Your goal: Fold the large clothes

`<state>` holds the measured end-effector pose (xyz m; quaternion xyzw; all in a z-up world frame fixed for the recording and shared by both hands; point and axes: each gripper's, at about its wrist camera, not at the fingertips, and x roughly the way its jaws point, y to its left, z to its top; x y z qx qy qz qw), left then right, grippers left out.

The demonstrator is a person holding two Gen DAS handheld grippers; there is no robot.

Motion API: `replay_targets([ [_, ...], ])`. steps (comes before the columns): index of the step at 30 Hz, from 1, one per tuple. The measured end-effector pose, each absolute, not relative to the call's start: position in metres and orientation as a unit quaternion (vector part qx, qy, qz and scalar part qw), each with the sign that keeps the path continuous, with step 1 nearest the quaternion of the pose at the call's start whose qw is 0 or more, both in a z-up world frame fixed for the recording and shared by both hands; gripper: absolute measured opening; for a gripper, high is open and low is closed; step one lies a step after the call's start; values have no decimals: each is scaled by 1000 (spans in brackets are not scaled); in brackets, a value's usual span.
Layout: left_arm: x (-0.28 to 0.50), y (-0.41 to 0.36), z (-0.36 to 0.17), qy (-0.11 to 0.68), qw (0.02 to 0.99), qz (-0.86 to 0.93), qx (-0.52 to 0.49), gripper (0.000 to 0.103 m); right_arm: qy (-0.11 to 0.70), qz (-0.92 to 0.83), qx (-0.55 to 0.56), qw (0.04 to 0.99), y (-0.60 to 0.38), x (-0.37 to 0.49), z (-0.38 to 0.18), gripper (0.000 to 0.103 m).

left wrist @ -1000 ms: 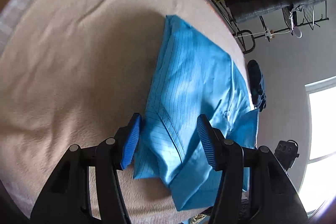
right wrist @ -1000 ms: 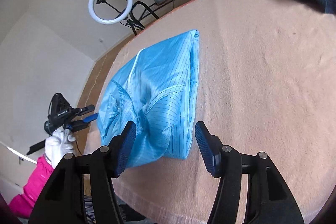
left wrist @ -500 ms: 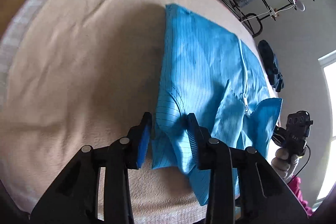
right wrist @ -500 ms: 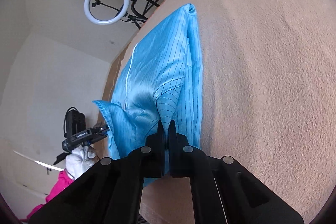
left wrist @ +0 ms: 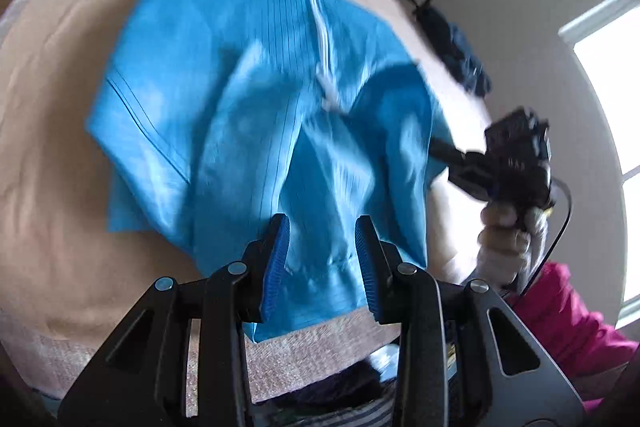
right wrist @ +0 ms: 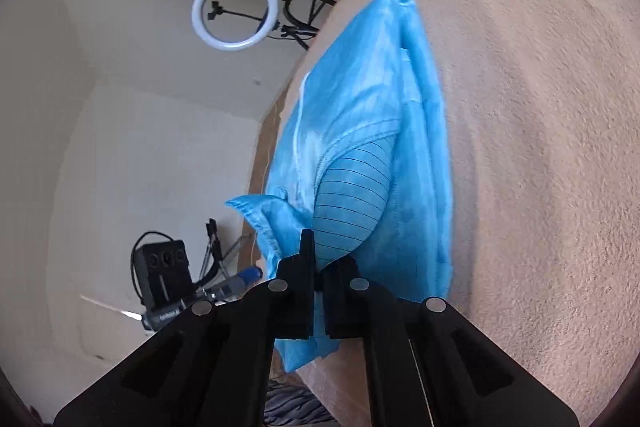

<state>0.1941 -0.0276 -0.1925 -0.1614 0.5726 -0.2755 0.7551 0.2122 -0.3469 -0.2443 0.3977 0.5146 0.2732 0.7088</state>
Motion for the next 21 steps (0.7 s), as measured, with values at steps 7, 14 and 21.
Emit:
replay_targets([
  [7, 183, -34, -189, 568, 765, -274, -135, 33, 509, 217, 225, 802, -335, 189, -194, 12],
  [14, 191, -55, -175, 549, 761, -300, -172, 33, 449, 300, 158, 827, -295, 180, -137, 48],
  [21, 197, -60, -205, 538, 719, -286, -334, 43, 514, 344, 153, 770, -257, 243, -168, 48],
])
